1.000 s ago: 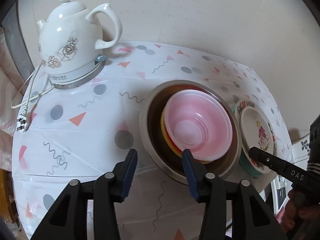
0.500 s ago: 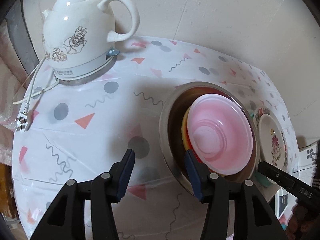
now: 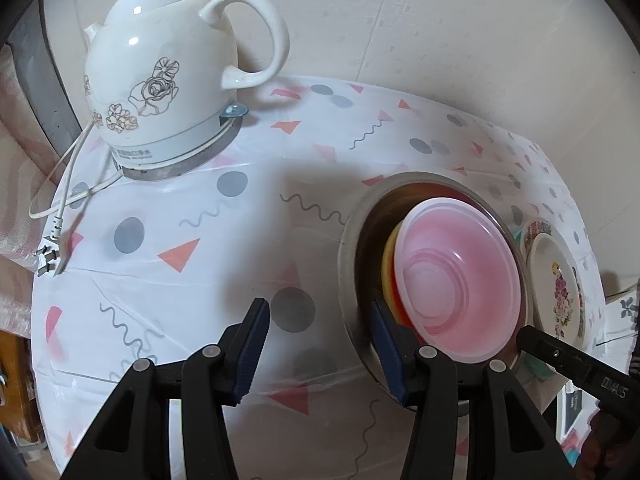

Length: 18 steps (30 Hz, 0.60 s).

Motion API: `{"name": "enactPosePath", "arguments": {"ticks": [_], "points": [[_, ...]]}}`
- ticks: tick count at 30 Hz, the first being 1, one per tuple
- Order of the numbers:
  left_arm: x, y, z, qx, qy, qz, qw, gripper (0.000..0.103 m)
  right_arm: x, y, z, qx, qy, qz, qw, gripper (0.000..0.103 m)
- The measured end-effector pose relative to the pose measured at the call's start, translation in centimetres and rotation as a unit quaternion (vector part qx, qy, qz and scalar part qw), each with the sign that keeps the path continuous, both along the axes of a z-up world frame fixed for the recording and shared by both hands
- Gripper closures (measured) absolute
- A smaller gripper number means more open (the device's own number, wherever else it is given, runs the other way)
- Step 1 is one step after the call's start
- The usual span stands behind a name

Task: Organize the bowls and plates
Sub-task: 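Close both grippers on the rim of the steel bowl holding the nested bowls, then lift the steel bowl stack with both grippers and carry it over the plate stack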

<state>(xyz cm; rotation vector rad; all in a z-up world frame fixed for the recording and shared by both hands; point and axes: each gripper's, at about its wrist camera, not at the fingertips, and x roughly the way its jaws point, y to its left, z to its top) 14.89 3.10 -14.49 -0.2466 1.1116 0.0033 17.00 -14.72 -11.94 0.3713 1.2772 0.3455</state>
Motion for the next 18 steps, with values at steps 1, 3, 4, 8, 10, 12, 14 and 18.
{"name": "enactPosePath", "arguments": {"ticks": [1, 3, 4, 8, 10, 12, 14, 18], "points": [[0.1, 0.0, -0.1, 0.001, 0.001, -0.001, 1.0, 0.05, 0.1, 0.1, 0.0, 0.0, 0.001, 0.0, 1.0, 0.082], [0.2, 0.0, -0.1, 0.004, 0.001, -0.004, 1.0, 0.05, 0.2, 0.3, -0.2, -0.006, 0.007, -0.002, 1.0, 0.082], [0.2, 0.0, -0.1, 0.004, 0.001, -0.005, 1.0, 0.05, 0.3, 0.4, -0.2, -0.008, 0.01, -0.003, 1.0, 0.082], [0.6, -0.1, -0.3, 0.005, 0.005, -0.017, 0.9998, 0.051, 0.6, 1.0, -0.5, -0.023, 0.02, -0.002, 1.0, 0.082], [0.8, -0.3, -0.4, 0.004, 0.007, -0.026, 0.9996, 0.051, 0.8, 1.3, -0.6, -0.031, 0.025, 0.0, 0.999, 0.082], [0.9, -0.4, -0.5, 0.005, 0.009, -0.032, 0.9994, 0.053, 1.0, 1.5, -0.9, -0.036, 0.031, 0.0, 0.999, 0.082], [1.1, -0.5, -0.8, 0.001, 0.015, -0.039, 0.9991, 0.055, 1.1, 1.7, -1.1, -0.036, 0.036, 0.0, 0.999, 0.082], [1.4, -0.8, -1.2, -0.002, 0.022, -0.05, 0.9985, 0.056, 1.2, 1.8, -1.6, -0.028, 0.044, 0.001, 0.999, 0.082]]}}
